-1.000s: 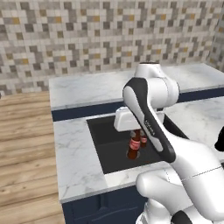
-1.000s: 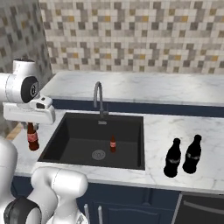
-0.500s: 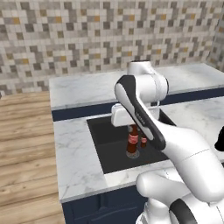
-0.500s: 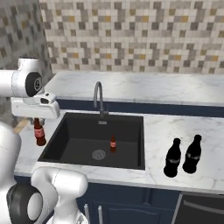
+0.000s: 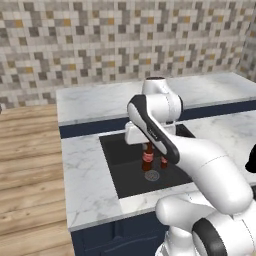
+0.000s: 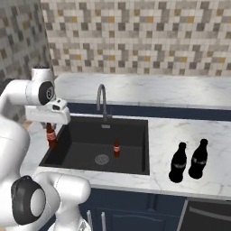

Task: Place the large bottle from the dining counter next to the other large bottle outside the sink, and place the small bottle from the dining counter next to the other small bottle inside the sink.

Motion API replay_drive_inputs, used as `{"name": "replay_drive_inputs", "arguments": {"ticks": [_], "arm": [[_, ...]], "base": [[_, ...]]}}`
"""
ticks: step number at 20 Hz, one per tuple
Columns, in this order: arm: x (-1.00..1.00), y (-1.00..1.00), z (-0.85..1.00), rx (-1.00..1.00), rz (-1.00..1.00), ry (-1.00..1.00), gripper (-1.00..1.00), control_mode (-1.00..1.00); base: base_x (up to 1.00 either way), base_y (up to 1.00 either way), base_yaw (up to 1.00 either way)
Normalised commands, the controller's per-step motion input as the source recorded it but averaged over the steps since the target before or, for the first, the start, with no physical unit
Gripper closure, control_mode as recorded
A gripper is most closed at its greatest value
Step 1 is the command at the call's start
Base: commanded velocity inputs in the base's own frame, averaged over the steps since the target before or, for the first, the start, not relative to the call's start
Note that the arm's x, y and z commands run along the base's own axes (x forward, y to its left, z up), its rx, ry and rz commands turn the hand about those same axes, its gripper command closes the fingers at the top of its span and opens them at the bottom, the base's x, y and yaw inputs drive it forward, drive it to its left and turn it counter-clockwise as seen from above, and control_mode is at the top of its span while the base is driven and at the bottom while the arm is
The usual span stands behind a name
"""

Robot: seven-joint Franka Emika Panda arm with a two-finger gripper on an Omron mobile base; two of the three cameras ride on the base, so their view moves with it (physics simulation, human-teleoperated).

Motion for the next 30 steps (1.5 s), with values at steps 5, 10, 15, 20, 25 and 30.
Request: {"name": "replay_drive_inputs", "arguments": {"ticks": [5,10,15,20,25,30], "arm": [[0.43,0.06,-0.31,0.0,-0.03,-0.03,1.0,-1.0],[0.65,0.02,-0.18,-0.01,-0.01,0.03,1.0,-1.0],[0.38,0.0,-0.13,-0.01,-0.04,0.08,1.0,-1.0],[0.23,0.05,-0.54,0.0,-0.06,0.0,1.0,-1.0],[0.33,0.12,-0.5,0.0,-0.07,0.0,1.0,-1.0],[0.28,0.14,-0.26,-0.02,-0.07,0.0,1.0,-1.0]], "base": [[0.0,0.0,0.0],[0.0,0.0,0.0],[0.0,0.0,0.0],[0.0,0.0,0.0],[0.0,0.0,0.0],[0.0,0.0,0.0]]}}
